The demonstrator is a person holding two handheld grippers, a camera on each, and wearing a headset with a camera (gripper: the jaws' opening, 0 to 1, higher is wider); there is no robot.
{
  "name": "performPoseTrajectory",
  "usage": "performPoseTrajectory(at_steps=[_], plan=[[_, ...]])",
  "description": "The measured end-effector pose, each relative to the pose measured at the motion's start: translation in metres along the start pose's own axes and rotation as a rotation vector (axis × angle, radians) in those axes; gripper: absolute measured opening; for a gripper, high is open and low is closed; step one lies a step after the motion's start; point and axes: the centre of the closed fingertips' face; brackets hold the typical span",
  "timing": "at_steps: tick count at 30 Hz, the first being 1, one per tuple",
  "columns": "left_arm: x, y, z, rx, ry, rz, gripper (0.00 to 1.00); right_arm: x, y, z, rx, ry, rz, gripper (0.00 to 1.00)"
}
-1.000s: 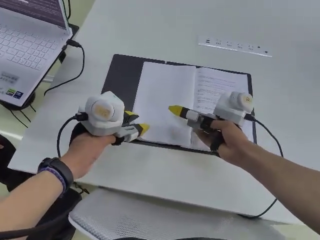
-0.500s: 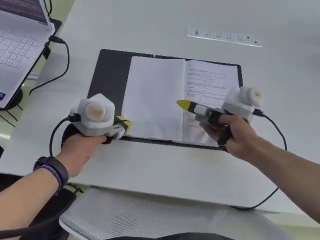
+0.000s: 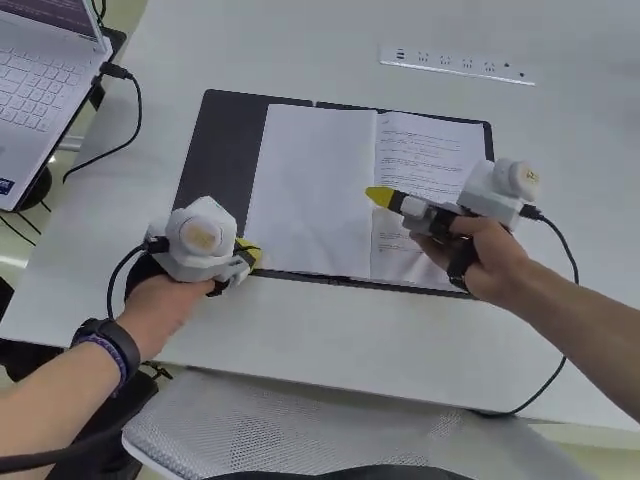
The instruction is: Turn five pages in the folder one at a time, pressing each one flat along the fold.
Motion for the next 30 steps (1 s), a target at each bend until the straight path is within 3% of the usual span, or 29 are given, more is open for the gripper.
performPoseTrajectory(at_steps=[7, 19, 23, 30], plan=[[0.000, -0.002, 0.002, 0.019, 0.002, -0.005, 0.00, 0.017, 0.011, 0.009, -0.001, 0.003, -0.019, 0.16], [-0.002, -0.006, 0.005, 0.011, 0.006, 0.004, 0.00, 0.038, 0.034, 0.028, -0.035, 0.060, -0.030, 0.04], [-0.002, -0.007, 0.006, 0.016, 0.008, -0.002, 0.00, 0.042, 0.029, 0.033, -0.028, 0.071, -0.039, 0.01], [-0.002, -0.008, 0.008, 0.019, 0.005, -0.005, 0.00, 0.029, 0.033, 0.042, -0.028, 0.005, -0.063, 0.00]])
Point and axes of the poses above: the centre of the closed fingertips' face, and the gripper's own axes: z roughly forward along the fingers, y roughly to its right, x roughly out of its top, and after that the axes turned 7 degrees about -z, right-handed
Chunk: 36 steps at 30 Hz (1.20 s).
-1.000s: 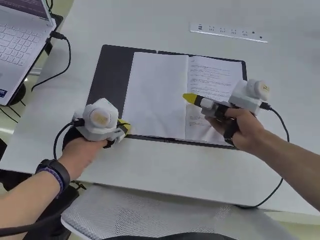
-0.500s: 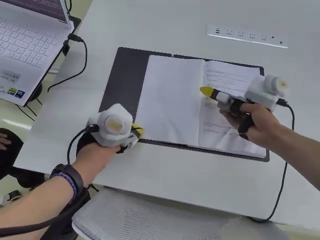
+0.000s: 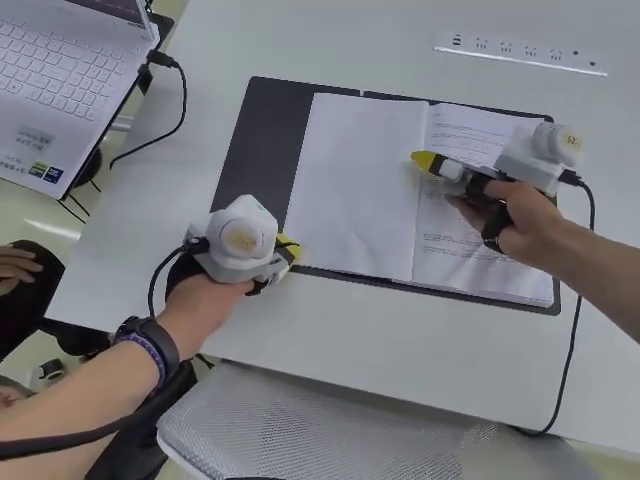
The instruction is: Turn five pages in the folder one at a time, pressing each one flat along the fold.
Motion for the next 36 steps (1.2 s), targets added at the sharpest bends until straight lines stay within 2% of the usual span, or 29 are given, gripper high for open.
performPoseTrajectory(at_steps=[2, 3, 4, 8, 9, 10, 11, 15, 16, 17, 18, 19, 20, 22, 24, 28, 32, 36], plan=[[0.000, 0.000, 0.001, 0.001, 0.000, -0.006, 0.00, -0.005, 0.004, -0.001, -0.004, -0.017, -0.007, 0.00], [0.000, -0.001, 0.001, 0.001, 0.001, -0.008, 0.00, 0.000, 0.013, 0.002, 0.019, 0.008, 0.035, 0.00], [0.000, -0.001, 0.001, 0.003, 0.002, -0.009, 0.00, 0.001, 0.018, 0.002, 0.016, 0.008, 0.062, 0.00], [0.000, 0.000, 0.001, 0.013, 0.009, -0.020, 0.00, 0.002, 0.023, 0.003, 0.023, 0.018, 0.053, 0.00], [0.000, -0.001, 0.001, 0.015, 0.010, -0.023, 0.00, 0.003, 0.037, 0.008, 0.028, 0.020, 0.056, 0.00], [0.000, -0.001, 0.001, 0.016, 0.012, -0.026, 0.00, 0.004, 0.040, 0.009, 0.033, 0.020, 0.058, 0.00], [0.000, -0.001, 0.001, 0.018, 0.013, -0.029, 0.00, 0.002, 0.029, 0.006, 0.038, 0.022, 0.066, 0.00], [0.000, -0.001, 0.001, 0.021, 0.016, -0.034, 0.00, 0.006, 0.032, 0.010, 0.039, 0.044, 0.105, 0.00], [0.000, -0.001, 0.001, 0.022, 0.016, -0.034, 0.00, 0.008, 0.034, 0.011, 0.037, 0.050, 0.108, 0.00], [0.000, -0.001, 0.001, 0.022, 0.016, -0.035, 0.00, 0.012, 0.046, 0.016, 0.035, 0.056, 0.111, 0.00], [0.000, -0.001, 0.001, 0.022, 0.016, -0.037, 0.00, 0.015, 0.050, 0.018, 0.033, 0.061, 0.112, 0.00], [0.000, -0.001, 0.001, 0.022, 0.016, -0.038, 0.00, 0.016, 0.043, 0.019, 0.029, 0.071, 0.109, 0.00], [0.000, 0.000, 0.001, 0.022, 0.016, -0.037, 0.00, 0.018, 0.043, 0.020, 0.024, 0.078, 0.115, 0.00], [0.000, 0.000, 0.000, 0.022, 0.015, -0.037, 0.00, 0.023, 0.056, 0.024, 0.016, 0.093, 0.128, 0.00], [0.000, 0.001, 0.000, 0.022, 0.014, -0.035, 0.00, 0.023, 0.040, 0.023, 0.006, 0.099, 0.140, 0.00], [0.000, 0.001, -0.001, 0.021, 0.014, -0.035, 0.00, 0.027, 0.036, 0.024, -0.013, 0.126, 0.149, 0.00], [0.000, 0.001, -0.001, 0.018, 0.013, -0.033, 0.00, 0.041, 0.054, 0.033, -0.037, 0.170, 0.176, 0.00], [-0.001, 0.001, -0.001, 0.020, 0.015, -0.034, 0.00, 0.049, 0.061, 0.036, -0.058, 0.204, 0.200, 0.00]])
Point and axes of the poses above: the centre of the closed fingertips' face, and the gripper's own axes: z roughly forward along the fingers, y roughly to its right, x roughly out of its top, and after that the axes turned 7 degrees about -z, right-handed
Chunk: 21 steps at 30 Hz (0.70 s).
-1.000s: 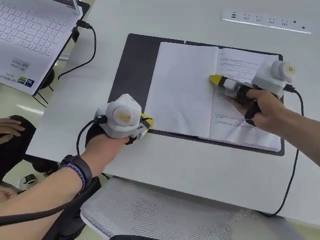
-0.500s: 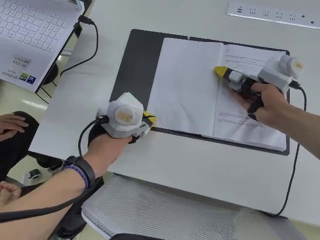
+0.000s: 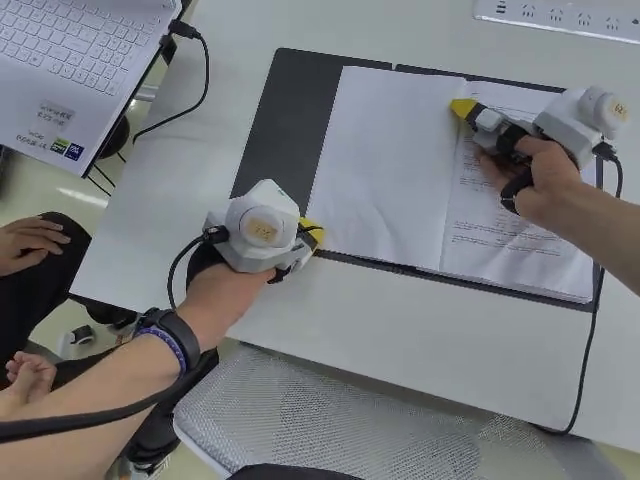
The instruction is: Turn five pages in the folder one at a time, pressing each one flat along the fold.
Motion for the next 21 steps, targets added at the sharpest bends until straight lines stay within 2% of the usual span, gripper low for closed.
performPoseTrajectory(at_steps=[9, 21], plan=[[0.000, 0.000, 0.000, -0.001, -0.003, -0.006, 0.00, 0.021, 0.011, 0.013, -0.034, 0.089, 0.065, 0.00], [0.000, 0.000, 0.000, -0.002, -0.008, -0.006, 0.00, 0.041, 0.017, 0.031, -0.065, 0.131, 0.036, 0.00]])
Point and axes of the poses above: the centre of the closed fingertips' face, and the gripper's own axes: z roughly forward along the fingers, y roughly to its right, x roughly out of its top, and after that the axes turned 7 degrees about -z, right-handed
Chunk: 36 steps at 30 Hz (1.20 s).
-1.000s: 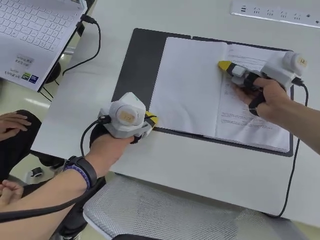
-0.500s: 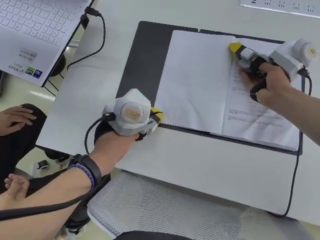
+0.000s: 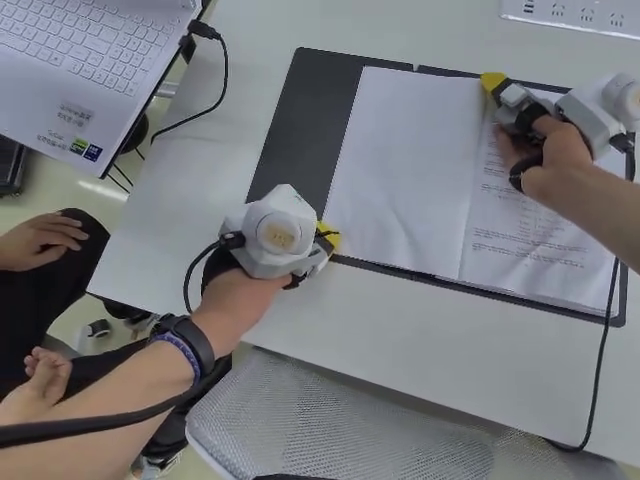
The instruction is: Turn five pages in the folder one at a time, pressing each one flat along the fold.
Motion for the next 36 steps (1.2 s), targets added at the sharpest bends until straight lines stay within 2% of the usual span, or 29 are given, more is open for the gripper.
performPoseTrajectory(at_steps=[8, 10, 13, 18, 26, 29, 34, 36], plan=[[0.000, 0.000, 0.000, -0.001, 0.001, -0.001, 0.00, -0.001, 0.001, 0.000, 0.014, -0.012, -0.051, 0.00], [0.000, 0.000, 0.000, -0.001, 0.002, -0.004, 0.00, -0.009, -0.004, -0.004, 0.055, -0.038, -0.071, 0.00], [0.000, 0.000, 0.000, -0.002, 0.005, -0.008, 0.00, -0.017, -0.008, -0.012, 0.085, -0.069, -0.072, 0.00], [0.000, 0.000, 0.000, -0.006, 0.002, -0.004, 0.00, -0.023, -0.010, -0.022, 0.093, -0.089, -0.088, 0.00], [0.000, -0.001, 0.000, -0.004, 0.006, -0.012, 0.00, -0.043, -0.026, -0.046, 0.120, -0.130, -0.166, 0.00], [0.000, -0.001, 0.000, -0.003, 0.006, -0.013, 0.00, -0.042, -0.023, -0.047, 0.127, -0.146, -0.182, 0.00], [0.000, -0.001, 0.000, -0.003, 0.004, -0.010, 0.00, -0.057, -0.040, -0.068, 0.134, -0.174, -0.234, 0.00], [0.000, -0.001, 0.000, -0.003, 0.004, -0.010, 0.00, -0.061, -0.038, -0.072, 0.138, -0.184, -0.251, 0.00]])
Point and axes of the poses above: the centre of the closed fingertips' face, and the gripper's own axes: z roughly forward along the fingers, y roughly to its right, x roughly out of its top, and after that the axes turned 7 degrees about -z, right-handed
